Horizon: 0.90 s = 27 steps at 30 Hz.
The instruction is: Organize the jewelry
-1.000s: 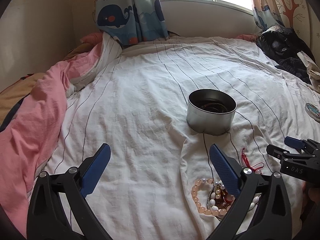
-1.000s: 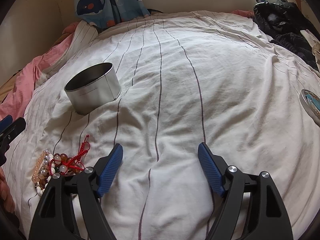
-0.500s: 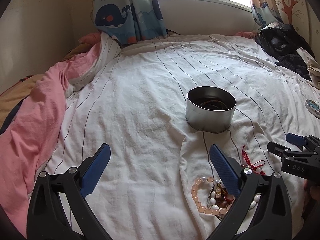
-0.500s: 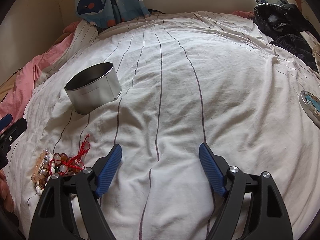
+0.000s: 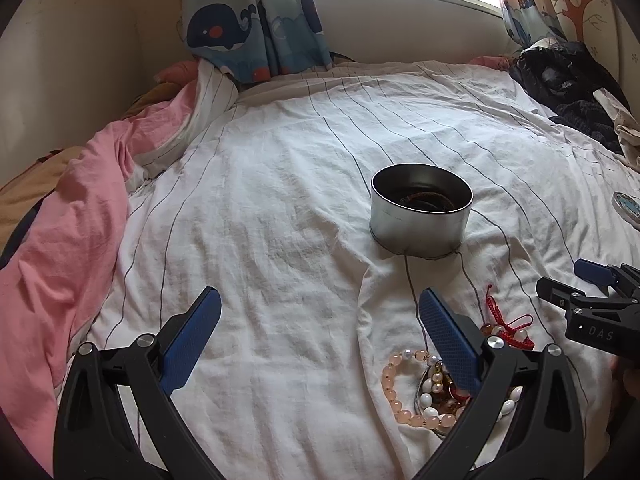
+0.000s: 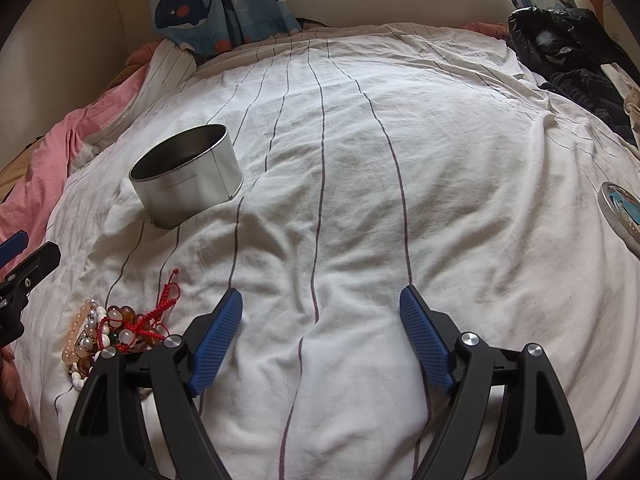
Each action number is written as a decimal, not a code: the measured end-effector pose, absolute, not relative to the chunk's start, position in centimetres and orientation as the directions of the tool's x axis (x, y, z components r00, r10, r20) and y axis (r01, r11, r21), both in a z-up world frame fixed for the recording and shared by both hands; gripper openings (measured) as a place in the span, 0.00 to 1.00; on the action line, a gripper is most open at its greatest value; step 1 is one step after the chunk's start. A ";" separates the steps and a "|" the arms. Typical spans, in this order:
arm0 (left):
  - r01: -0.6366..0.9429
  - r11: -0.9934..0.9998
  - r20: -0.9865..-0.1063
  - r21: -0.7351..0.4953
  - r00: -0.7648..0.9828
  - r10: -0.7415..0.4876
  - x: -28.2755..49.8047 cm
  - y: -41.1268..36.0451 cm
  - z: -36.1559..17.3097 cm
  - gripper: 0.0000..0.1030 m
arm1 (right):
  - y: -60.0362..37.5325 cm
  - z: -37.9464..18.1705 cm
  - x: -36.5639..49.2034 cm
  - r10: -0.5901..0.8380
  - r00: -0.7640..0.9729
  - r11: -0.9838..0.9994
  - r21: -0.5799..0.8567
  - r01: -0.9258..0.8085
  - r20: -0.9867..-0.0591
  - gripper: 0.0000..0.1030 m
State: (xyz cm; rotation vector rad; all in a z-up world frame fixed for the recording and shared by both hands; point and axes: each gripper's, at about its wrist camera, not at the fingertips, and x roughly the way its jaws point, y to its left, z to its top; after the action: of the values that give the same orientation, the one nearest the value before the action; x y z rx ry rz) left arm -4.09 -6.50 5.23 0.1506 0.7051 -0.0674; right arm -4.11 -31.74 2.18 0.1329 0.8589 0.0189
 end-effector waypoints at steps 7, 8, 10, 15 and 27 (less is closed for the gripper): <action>0.117 0.986 -0.652 0.121 0.758 -0.010 -4.1 -6.6 5.2 0.93 | -31.7 2.2 -4.1 0.070 0.653 0.992 0.124 0.037 -0.754 0.76; 0.118 0.986 -0.652 0.121 0.758 -0.011 -4.1 -6.7 5.2 0.93 | -31.7 2.2 -4.1 0.070 0.653 0.992 0.124 0.037 -0.754 0.76; 0.119 0.985 -0.653 0.122 0.758 -0.010 -4.1 -6.7 5.1 0.93 | -31.7 2.2 -4.1 0.070 0.654 0.992 0.124 0.037 -0.754 0.76; 0.122 0.985 -0.653 0.125 0.757 -0.011 -4.0 -6.8 5.1 0.93 | -31.7 2.2 -4.2 0.070 0.654 0.992 0.124 0.036 -0.754 0.77; 0.255 0.964 -0.716 0.074 0.686 -0.126 -3.6 -6.1 5.1 0.93 | -31.7 2.2 -4.1 0.074 0.654 0.991 0.128 0.035 -0.753 0.77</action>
State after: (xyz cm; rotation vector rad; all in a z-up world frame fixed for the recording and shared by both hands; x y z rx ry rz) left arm -3.65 -6.06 5.12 0.1732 0.7867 -0.2146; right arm -4.14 -31.66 2.19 0.1353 0.8590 0.0221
